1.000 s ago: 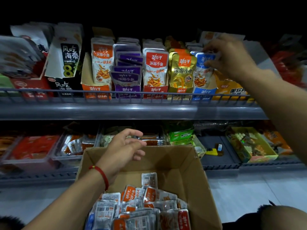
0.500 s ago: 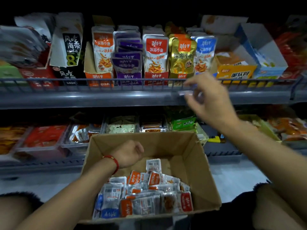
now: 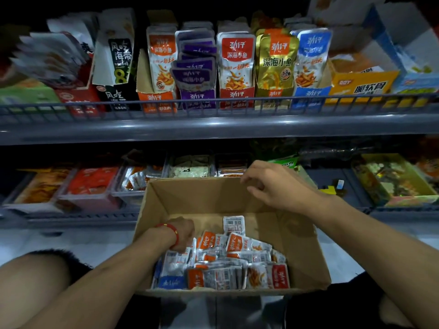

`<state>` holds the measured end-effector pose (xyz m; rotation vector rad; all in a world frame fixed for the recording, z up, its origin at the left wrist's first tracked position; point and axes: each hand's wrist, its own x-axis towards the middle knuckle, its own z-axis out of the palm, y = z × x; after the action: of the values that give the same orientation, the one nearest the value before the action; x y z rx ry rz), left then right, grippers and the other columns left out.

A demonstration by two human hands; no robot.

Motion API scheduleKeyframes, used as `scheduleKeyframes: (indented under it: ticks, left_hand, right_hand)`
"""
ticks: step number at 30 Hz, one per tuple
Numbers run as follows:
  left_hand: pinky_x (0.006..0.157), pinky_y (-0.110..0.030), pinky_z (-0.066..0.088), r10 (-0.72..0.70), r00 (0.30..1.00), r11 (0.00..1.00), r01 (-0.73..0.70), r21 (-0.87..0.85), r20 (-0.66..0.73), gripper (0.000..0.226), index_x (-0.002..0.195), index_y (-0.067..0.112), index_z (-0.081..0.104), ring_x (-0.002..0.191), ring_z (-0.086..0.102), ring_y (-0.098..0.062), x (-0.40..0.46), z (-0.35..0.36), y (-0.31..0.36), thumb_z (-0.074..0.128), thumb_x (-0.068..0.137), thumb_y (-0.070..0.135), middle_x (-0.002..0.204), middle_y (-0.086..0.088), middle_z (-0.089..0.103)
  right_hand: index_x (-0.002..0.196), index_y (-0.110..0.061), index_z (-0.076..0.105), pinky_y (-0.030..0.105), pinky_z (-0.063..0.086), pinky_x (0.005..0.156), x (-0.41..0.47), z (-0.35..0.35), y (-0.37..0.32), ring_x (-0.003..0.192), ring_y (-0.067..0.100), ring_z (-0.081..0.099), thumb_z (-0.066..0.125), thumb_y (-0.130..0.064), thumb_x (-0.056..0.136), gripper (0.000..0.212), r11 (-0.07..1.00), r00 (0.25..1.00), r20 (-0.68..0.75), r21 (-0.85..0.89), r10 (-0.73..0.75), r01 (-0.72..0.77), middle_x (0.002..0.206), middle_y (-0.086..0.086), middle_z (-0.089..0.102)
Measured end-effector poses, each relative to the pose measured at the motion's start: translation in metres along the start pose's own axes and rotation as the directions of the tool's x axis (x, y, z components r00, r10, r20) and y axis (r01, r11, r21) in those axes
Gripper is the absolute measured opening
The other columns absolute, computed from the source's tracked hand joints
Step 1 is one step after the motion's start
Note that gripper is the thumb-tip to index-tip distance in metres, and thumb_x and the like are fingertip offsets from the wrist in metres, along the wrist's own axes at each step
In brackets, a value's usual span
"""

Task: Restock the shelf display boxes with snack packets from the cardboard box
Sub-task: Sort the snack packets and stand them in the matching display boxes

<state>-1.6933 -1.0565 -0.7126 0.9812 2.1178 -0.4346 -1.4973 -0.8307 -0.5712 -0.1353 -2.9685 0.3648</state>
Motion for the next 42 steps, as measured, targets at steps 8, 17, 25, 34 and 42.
scheduleKeyframes:
  ticks: [8,17,25,34,42]
  left_hand:
    - [0.061,-0.023,0.053,0.168,0.89,0.519,-0.446,-0.729,-0.424,0.01,0.095,0.008,0.058,0.076,0.064,-0.023,-0.098,-0.096,0.032,0.06,0.096,-0.002,0.083,-0.013,0.07]
    - [0.042,-0.02,0.046,0.065,0.917,0.015,-0.394,-0.919,-0.393,0.023,0.11,0.002,0.061,0.056,0.066,-0.016,-0.115,-0.101,0.056,0.066,0.089,-0.007,0.087,-0.019,0.072]
    - [0.078,-0.027,0.062,0.123,0.893,-0.325,-0.376,-0.868,-0.433,0.038,0.117,-0.007,0.061,0.092,0.074,-0.029,-0.124,-0.106,0.065,0.059,0.098,0.026,0.103,-0.028,0.073]
    - [0.063,-0.023,0.059,0.111,0.828,-0.241,-0.514,-0.823,-0.55,0.024,0.109,0.001,0.064,0.075,0.072,-0.022,-0.13,-0.107,0.076,0.059,0.098,0.022,0.096,-0.023,0.074]
    - [0.08,-0.041,0.06,0.065,0.83,-0.14,-0.541,-0.829,-0.553,0.024,0.119,0.016,0.067,0.091,0.075,-0.035,-0.131,-0.109,0.078,0.065,0.095,0.018,0.117,-0.01,0.072]
  right_hand:
    - [0.136,-0.037,0.056,0.028,0.055,0.088,-0.008,-0.009,0.004,0.098,0.001,0.06,0.069,-0.016,0.094,0.049,0.985,0.978,0.204,0.172,-0.034,-0.002,0.132,-0.011,0.056]
    - [0.129,-0.03,0.068,0.033,0.051,0.098,-0.019,-0.021,-0.022,0.12,0.007,0.054,0.053,-0.039,0.094,0.039,0.961,0.967,-0.098,0.125,-0.236,0.247,0.133,-0.01,0.061]
    - [0.117,-0.014,0.071,0.04,0.062,0.084,-0.022,-0.033,-0.019,0.097,0.011,0.074,0.066,-0.026,0.096,0.025,0.636,0.926,-0.091,0.752,0.365,-0.176,0.102,-0.004,0.078]
    - [0.117,-0.011,0.071,0.036,0.061,0.086,-0.021,-0.053,-0.01,0.1,0.02,0.075,0.067,-0.02,0.095,0.024,0.336,0.843,0.075,0.895,0.533,-0.293,0.103,0.005,0.079]
    - [0.109,-0.013,0.07,0.038,0.061,0.082,-0.033,-0.129,0.028,0.095,0.021,0.076,0.068,-0.02,0.094,0.016,0.479,0.69,-0.222,0.854,0.689,-0.203,0.102,0.006,0.078]
